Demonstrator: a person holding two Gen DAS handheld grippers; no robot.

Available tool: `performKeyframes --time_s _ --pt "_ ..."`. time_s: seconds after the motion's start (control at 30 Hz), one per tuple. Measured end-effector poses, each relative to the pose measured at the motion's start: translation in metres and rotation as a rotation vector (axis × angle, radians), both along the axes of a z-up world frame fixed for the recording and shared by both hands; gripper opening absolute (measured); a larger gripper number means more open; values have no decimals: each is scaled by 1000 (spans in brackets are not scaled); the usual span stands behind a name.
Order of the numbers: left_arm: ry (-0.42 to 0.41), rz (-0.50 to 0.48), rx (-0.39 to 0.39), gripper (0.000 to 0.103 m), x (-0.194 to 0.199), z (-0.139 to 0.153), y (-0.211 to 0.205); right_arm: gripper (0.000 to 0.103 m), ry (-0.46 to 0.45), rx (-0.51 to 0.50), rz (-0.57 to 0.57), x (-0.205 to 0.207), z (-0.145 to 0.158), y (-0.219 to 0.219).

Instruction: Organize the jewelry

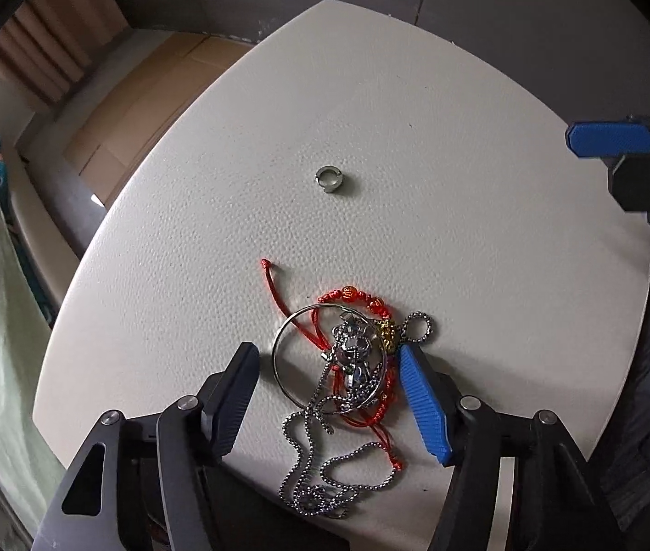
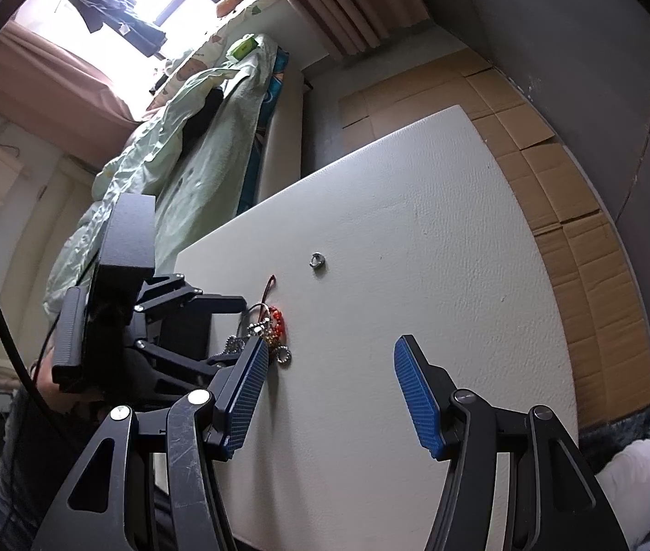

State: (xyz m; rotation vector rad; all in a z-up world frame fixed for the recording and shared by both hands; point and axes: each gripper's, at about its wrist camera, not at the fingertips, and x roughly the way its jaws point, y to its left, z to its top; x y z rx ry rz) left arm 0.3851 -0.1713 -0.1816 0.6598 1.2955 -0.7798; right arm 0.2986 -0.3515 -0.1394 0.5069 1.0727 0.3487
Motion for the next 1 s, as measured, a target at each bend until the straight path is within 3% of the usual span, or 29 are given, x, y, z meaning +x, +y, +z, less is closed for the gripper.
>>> performKeyframes --time_s 0.1,0.3,0.33,0.37,0.47,0.73,1.0 --pt "-9 -12 -11 51 -3 1 2 58 -4 0 4 0 1 0" --pt "-15 4 -39 47 -10 6 8 58 -3 2 10 3 1 2" --pt "-3 10 -61 23 -13 9 9 58 -1 1 11 4 1 2" --pt "6 31 -77 21 -18 14 12 58 0 0 12 5 1 3" --pt "-54 60 -76 21 -23 21 16 58 4 -4 14 6 -1 6" --pt "-60 82 -141 20 -33 27 26 58 18 -16 22 10 -6 14" --pt "-81 153 -291 20 -37 53 43 58 20 -20 31 13 -7 19"
